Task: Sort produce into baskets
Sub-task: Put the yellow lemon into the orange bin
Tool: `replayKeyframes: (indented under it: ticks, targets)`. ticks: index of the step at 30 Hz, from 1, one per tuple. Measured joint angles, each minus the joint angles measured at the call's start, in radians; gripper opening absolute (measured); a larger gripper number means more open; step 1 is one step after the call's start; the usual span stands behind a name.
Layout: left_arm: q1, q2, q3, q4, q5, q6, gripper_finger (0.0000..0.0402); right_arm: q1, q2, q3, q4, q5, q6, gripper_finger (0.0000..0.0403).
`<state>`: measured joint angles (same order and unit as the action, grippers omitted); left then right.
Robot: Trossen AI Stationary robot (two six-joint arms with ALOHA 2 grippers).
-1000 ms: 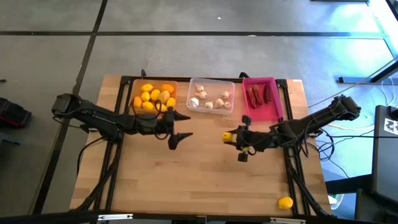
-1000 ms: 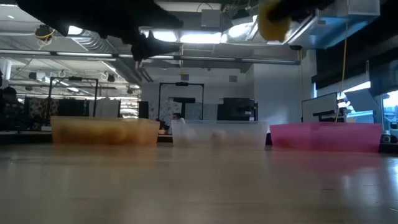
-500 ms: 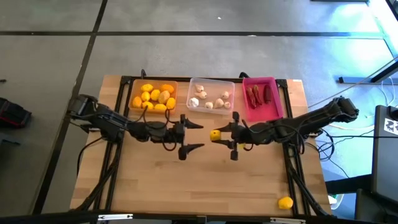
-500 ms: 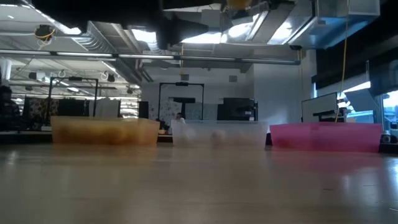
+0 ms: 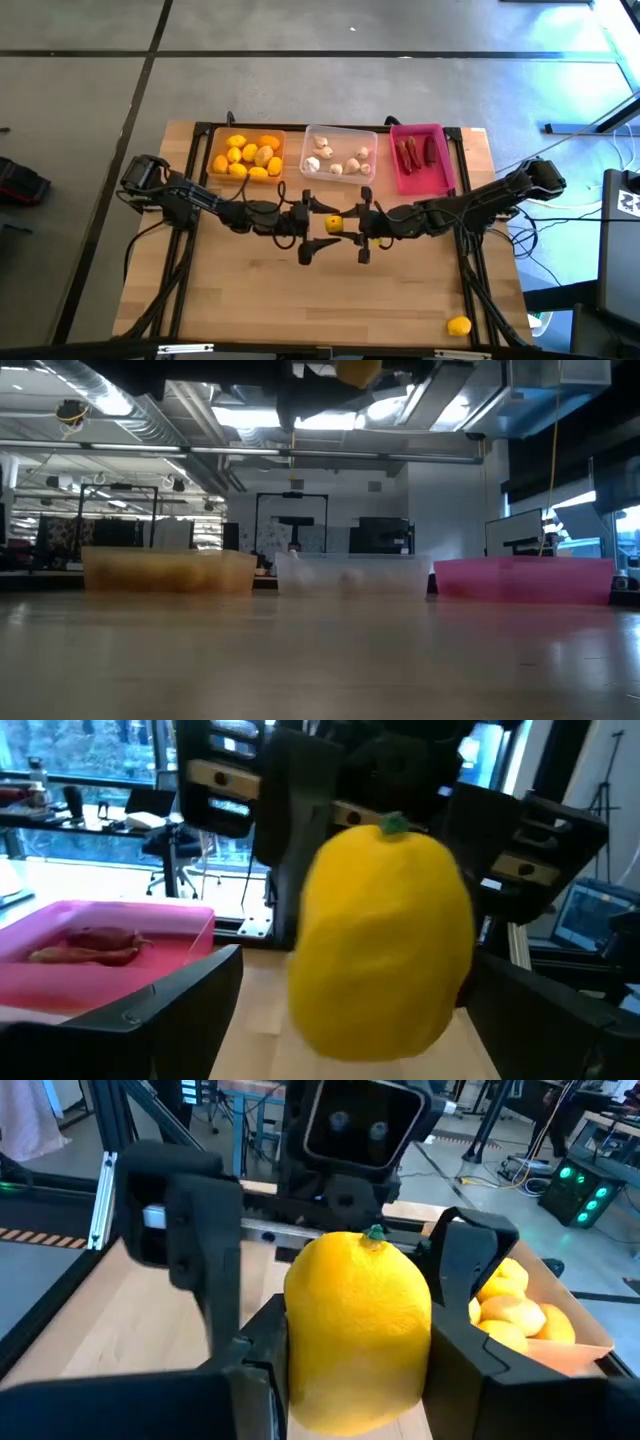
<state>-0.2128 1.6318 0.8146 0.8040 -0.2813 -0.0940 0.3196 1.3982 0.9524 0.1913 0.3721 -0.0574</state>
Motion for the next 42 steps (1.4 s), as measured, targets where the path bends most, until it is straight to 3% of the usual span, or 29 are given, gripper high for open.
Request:
replayKeyframes:
  ticks: [18, 29, 33, 38, 42]
  targets:
    - [-0.009, -0.001, -0.001, 0.001, 0.000, 0.015, 0.0258, 0.001, 0.007, 0.000, 0.066, -0.026, -0.001, 0.0140]
    - [-0.009, -0.001, -0.002, 0.000, 0.003, -0.005, 0.0170, 0.000, 0.013, 0.000, 0.058, -0.015, 0.023, 0.0145]
    - [-0.008, -0.002, -0.002, 0.001, 0.000, -0.005, 0.0154, 0.000, 0.013, 0.000, 0.059, -0.018, 0.024, 0.0182]
    - [-0.008, -0.002, -0.002, -0.001, -0.013, -0.014, 0.0159, 0.001, 0.007, 0.000, 0.048, -0.025, 0.025, 0.0246]
    - [-0.007, -0.002, -0.002, -0.015, -0.036, -0.029, 0.0158, 0.015, -0.044, 0.000, 0.009, -0.017, 0.024, 0.0274]
